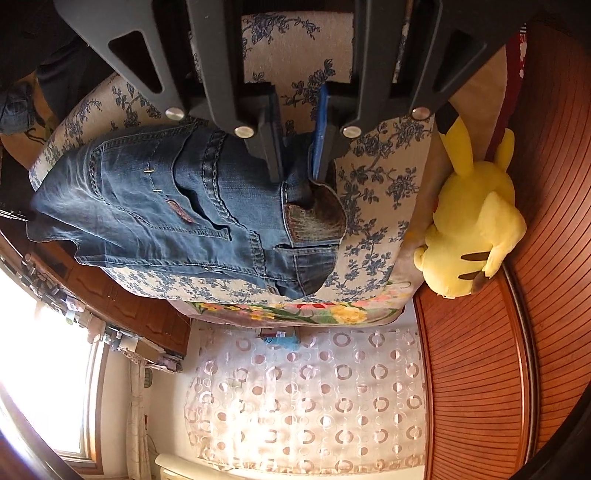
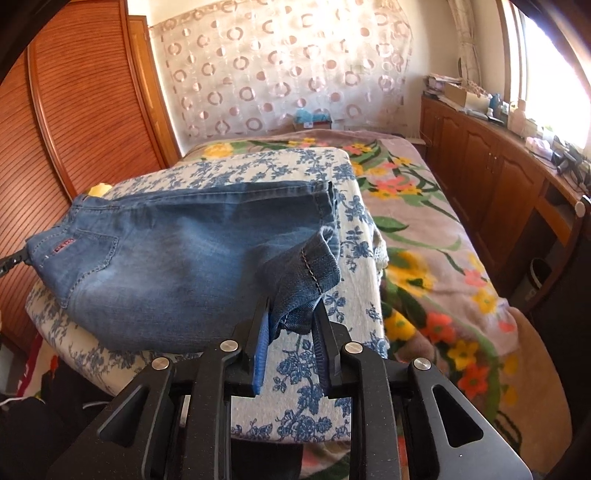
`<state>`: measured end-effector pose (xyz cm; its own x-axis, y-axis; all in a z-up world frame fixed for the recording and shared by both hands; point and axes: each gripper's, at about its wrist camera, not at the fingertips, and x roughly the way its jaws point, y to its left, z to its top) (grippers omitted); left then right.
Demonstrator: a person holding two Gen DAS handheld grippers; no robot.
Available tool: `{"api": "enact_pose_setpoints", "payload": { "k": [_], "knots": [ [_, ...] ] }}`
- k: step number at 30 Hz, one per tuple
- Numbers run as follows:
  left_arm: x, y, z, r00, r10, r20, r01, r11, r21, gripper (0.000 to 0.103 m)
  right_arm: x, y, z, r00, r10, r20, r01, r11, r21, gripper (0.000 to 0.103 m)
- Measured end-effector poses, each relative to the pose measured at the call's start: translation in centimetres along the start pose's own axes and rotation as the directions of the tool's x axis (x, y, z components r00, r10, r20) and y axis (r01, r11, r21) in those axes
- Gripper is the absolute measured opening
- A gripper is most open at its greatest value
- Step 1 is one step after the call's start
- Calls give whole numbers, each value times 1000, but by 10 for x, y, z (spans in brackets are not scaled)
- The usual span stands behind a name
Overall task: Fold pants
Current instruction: 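Lift the gripped jeans edge with both grippers to fold again, then open both grippers to release the folded jeans onto the bed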
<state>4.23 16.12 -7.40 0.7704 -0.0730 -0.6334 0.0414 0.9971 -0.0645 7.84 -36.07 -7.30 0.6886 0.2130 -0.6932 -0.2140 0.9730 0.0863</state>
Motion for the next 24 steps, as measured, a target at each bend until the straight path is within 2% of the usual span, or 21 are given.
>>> {"api": "enact_pose_setpoints", "payload": {
  "k": [5, 7, 11, 17, 21, 24],
  "knots": [
    [-13, 1, 4, 1000, 7, 31, -7, 1000, 5, 17, -15, 1, 4, 999, -27, 40, 28, 1000, -15, 21],
    [-17, 1, 8, 999, 9, 41, -9, 1000, 7, 27, -22, 4, 7, 997, -42, 64, 43, 999, -23, 22],
    [-18, -1, 16, 998, 2, 57, -4, 1000, 28, 38, -29, 15, 15, 995, -28, 93, 32, 999, -41, 30],
    [-3, -6, 22, 999, -20, 48, 18, 999, 38, 48, 1, 43, 16, 998, 14, 67, -8, 996, -84, 35],
    [9, -17, 24, 998, -46, 51, 43, 997, 62, 65, 29, 58, 11, 996, 36, 76, -30, 996, -79, 35],
    [18, -24, 27, 996, -70, 57, 67, 996, 61, 66, 49, 66, 11, 996, 50, 69, -45, 996, -74, 35]
  ]
}}
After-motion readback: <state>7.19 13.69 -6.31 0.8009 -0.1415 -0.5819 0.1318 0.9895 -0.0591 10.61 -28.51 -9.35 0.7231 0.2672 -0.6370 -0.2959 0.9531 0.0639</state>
